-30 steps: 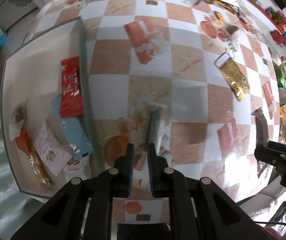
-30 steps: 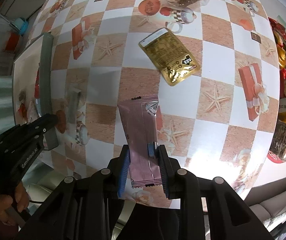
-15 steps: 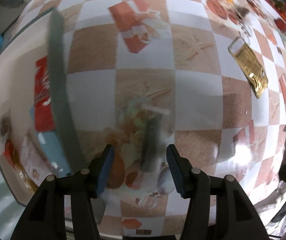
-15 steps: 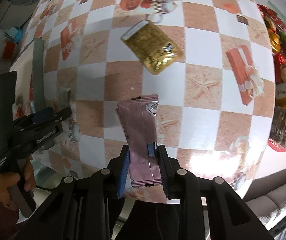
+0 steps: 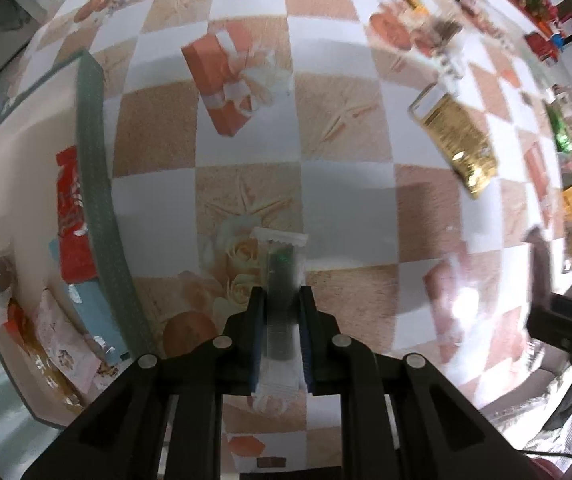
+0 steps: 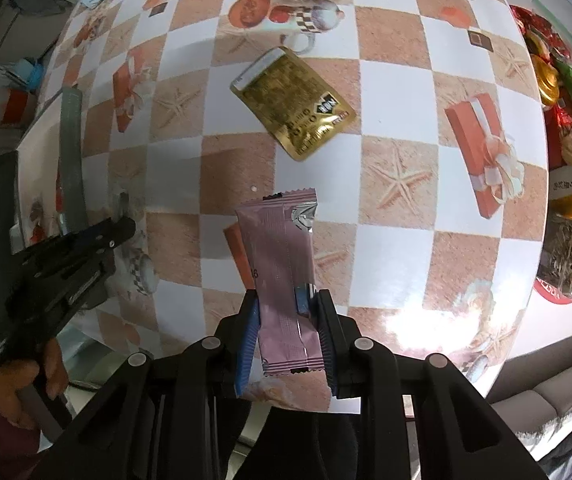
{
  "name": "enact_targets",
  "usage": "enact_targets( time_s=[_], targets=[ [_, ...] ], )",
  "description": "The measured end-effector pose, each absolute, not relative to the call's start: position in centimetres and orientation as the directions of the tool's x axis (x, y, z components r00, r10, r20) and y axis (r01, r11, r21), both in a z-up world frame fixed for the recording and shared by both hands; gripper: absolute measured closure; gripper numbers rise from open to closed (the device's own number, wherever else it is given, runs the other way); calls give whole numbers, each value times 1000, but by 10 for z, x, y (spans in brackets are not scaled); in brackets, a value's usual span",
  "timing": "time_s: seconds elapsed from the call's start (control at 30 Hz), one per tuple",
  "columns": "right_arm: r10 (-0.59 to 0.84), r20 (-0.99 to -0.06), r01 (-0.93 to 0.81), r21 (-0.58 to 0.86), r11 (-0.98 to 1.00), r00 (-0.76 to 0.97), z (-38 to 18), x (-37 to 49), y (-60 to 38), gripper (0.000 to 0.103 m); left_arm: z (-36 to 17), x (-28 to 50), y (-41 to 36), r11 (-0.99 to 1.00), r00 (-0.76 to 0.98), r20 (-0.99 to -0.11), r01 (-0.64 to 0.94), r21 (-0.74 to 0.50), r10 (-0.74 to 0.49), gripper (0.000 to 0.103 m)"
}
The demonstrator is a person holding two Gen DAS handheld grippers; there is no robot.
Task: Organize snacks
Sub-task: 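Carry the clear stick candy and pink packet over the white tray, then lower both grippers into the tray and open them to release the snacks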
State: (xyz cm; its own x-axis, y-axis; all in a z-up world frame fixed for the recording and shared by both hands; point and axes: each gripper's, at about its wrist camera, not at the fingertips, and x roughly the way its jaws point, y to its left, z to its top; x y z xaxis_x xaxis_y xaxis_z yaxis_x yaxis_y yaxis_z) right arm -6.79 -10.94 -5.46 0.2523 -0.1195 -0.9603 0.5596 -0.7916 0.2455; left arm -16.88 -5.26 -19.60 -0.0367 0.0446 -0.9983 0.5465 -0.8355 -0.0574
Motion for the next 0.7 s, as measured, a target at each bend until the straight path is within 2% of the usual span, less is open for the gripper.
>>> enact_targets(
  time_s=[0.3,0.7],
  targets=[
    [-136,-956,578,266,-771,259,-51,-61,-126,73,-140,-147,-73,-802,-158,-985,578,-149,69,85],
    [-139,-959,642,270,-717,248,-36,-43,-161,73,-118,-109,-91,-717,-191,-981,680,-152,27,85]
  ],
)
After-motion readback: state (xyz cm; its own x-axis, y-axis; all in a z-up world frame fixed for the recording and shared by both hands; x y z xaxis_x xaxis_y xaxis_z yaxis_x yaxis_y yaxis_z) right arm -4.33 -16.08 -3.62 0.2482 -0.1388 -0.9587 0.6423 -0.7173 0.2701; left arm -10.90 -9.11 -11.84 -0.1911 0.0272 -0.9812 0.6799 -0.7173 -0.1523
